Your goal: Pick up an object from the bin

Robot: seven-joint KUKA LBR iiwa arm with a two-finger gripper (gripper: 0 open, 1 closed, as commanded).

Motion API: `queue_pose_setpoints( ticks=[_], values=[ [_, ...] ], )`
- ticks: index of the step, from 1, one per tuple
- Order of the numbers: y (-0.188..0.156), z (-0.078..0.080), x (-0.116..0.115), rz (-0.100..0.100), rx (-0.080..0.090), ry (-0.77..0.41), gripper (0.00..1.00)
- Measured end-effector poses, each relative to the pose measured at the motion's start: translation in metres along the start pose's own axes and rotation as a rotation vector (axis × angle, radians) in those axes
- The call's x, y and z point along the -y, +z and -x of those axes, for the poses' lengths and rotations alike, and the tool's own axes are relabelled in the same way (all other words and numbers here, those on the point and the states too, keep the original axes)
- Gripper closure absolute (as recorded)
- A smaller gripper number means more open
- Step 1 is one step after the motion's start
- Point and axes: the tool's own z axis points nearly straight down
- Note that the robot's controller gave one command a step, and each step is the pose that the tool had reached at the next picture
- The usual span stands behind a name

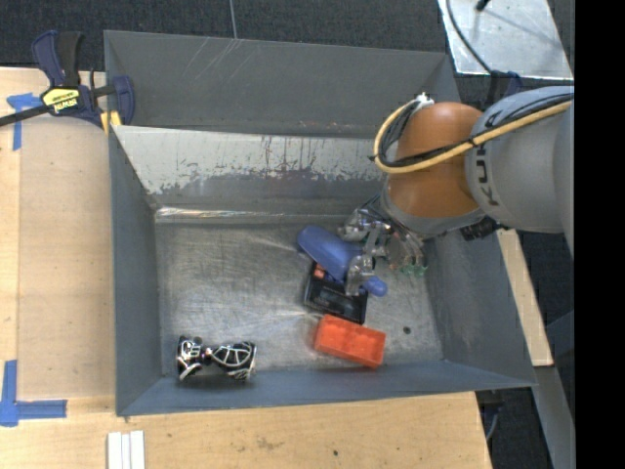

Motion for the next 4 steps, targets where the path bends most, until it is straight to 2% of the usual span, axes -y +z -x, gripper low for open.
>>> queue_pose_setpoints(
  ticks=[1,2,3,4],
  values=[
    [-0.031,0.009,-0.003,0.008,-0.027,0.018,1.0],
    [-0.092,0.021,-0.019,0.009,-0.027,0.034,1.0],
    [-0.11,0.023,0.0,0.01,-0.018,0.052,1.0],
    [-0.135,0.004,0.008,0.009,-0.028,0.033,1.0]
  ],
)
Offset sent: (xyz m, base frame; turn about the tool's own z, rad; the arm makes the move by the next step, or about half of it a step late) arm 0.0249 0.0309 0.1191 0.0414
